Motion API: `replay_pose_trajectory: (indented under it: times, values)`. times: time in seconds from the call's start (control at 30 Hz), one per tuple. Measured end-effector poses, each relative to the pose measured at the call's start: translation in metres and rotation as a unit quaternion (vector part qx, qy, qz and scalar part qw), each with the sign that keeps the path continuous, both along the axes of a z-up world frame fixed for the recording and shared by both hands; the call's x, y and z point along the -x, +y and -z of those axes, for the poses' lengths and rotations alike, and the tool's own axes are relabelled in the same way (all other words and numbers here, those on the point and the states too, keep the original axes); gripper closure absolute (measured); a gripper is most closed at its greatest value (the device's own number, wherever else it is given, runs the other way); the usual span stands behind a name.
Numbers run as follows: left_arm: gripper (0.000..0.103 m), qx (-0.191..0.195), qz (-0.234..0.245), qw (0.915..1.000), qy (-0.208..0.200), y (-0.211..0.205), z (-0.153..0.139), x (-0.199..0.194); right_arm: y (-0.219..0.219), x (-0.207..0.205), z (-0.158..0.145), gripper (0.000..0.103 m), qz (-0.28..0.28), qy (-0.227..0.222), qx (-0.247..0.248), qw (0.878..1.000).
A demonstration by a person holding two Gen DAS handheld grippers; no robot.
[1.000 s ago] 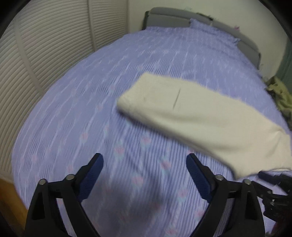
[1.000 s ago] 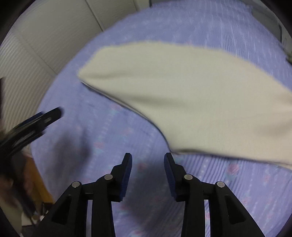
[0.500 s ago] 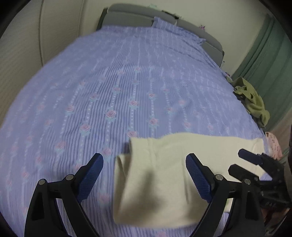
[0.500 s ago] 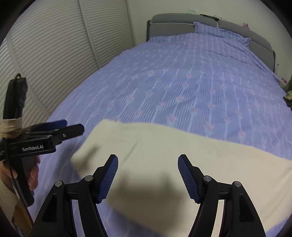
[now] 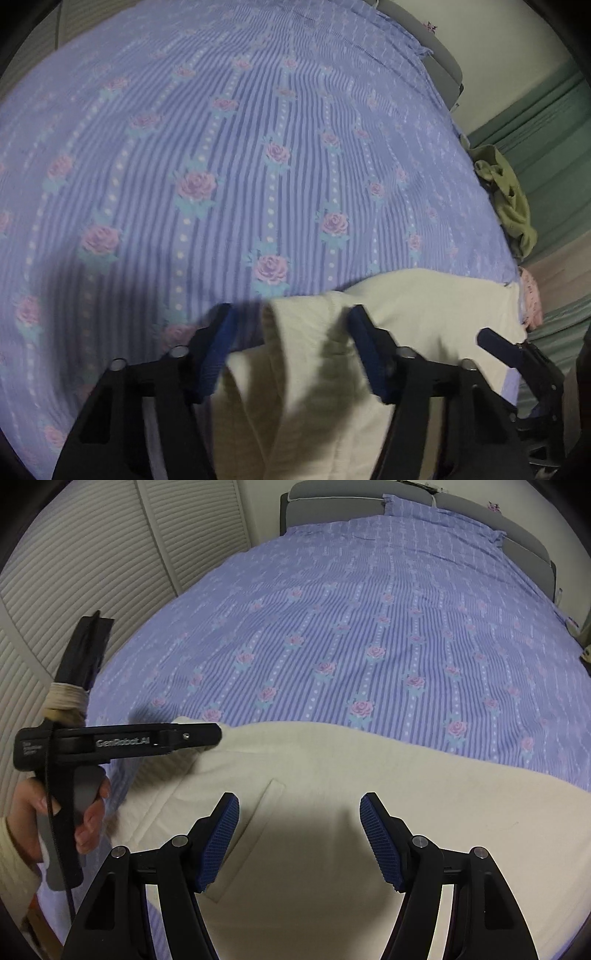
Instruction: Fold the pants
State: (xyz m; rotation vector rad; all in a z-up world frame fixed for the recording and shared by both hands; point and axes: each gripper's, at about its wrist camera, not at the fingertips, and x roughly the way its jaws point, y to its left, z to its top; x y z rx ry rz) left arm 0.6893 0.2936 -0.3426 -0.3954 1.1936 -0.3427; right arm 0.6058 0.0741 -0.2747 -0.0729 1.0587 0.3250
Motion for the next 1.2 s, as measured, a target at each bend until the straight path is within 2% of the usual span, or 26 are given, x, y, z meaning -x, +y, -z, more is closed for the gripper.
replay_pose_trajectory:
  times: [0.03, 0.1, 0.13, 0.17, 0.27, 0.4, 0.53, 0.63, 0.73, 0.8, 0.83, 0.87, 0.9, 1.0, 1.1, 1.2]
  values:
    - [0.063, 0.010, 0.004, 0.9999, -0.004, -0.001, -0.001, 0.001, 0.000, -0.004, 0.002, 0.034, 0.000, 0.001, 0.001, 1.000]
    - [0.069, 0.018, 0.006, 0.9998, -0.006, 0.000, -0.007, 0.006, 0.000, -0.006, 0.002, 0.034, 0.003, 0.005, -0.005, 1.000]
    - [0.083, 0.018, 0.009, 0.9997, -0.013, 0.001, -0.011, 0.009, 0.001, -0.008, 0.003, 0.034, 0.005, 0.007, -0.008, 1.000]
    - [0.089, 0.015, 0.006, 0.9997, -0.020, 0.003, -0.017, 0.014, 0.001, -0.009, 0.003, 0.034, 0.007, 0.008, -0.012, 1.000]
    - [0.091, 0.039, -0.019, 0.9986, -0.031, 0.009, -0.036, 0.029, 0.003, -0.010, 0.002, 0.034, 0.006, 0.011, -0.022, 1.000]
    - [0.091, 0.016, -0.025, 0.9984, -0.048, 0.009, -0.054, 0.052, 0.012, -0.008, -0.006, 0.034, -0.005, 0.005, -0.042, 0.999]
    - [0.090, -0.015, -0.034, 0.9992, -0.013, 0.010, -0.022, 0.036, 0.027, -0.009, -0.004, 0.034, -0.022, -0.005, -0.028, 0.999]
    - [0.089, -0.011, -0.059, 0.9982, 0.004, 0.011, -0.005, 0.030, 0.032, -0.011, 0.005, 0.034, -0.030, 0.009, -0.015, 0.999]
    - [0.084, -0.037, -0.060, 0.9975, 0.000, 0.005, -0.003, 0.033, 0.027, -0.008, 0.005, 0.034, -0.031, 0.013, -0.008, 0.999]
    - [0.066, -0.093, -0.059, 0.9939, -0.003, 0.003, -0.008, 0.037, 0.019, -0.005, 0.002, 0.034, -0.023, 0.016, -0.007, 1.000]
    - [0.050, -0.126, -0.063, 0.9900, -0.004, -0.001, -0.014, 0.038, 0.014, -0.003, -0.001, 0.034, -0.018, 0.018, -0.009, 1.000]
    - [0.045, -0.153, -0.071, 0.9857, -0.010, -0.004, -0.025, 0.041, 0.008, -0.001, -0.006, 0.034, -0.013, 0.019, -0.012, 1.000]
    - [0.044, -0.163, -0.078, 0.9834, -0.021, -0.008, -0.037, 0.045, 0.001, 0.002, -0.012, 0.034, -0.007, 0.017, -0.017, 1.000]
    - [0.035, -0.163, -0.079, 0.9820, -0.055, -0.022, -0.080, 0.066, -0.022, 0.016, -0.035, 0.033, 0.009, -0.001, -0.028, 1.000]
    - [0.028, -0.179, -0.049, 0.9782, -0.094, -0.057, -0.127, 0.096, -0.048, 0.041, -0.066, 0.033, 0.021, -0.021, -0.031, 0.999]
    - [0.023, -0.180, -0.013, 0.9758, -0.124, -0.075, -0.158, 0.132, -0.077, 0.071, -0.098, 0.025, 0.036, -0.034, -0.038, 0.998]
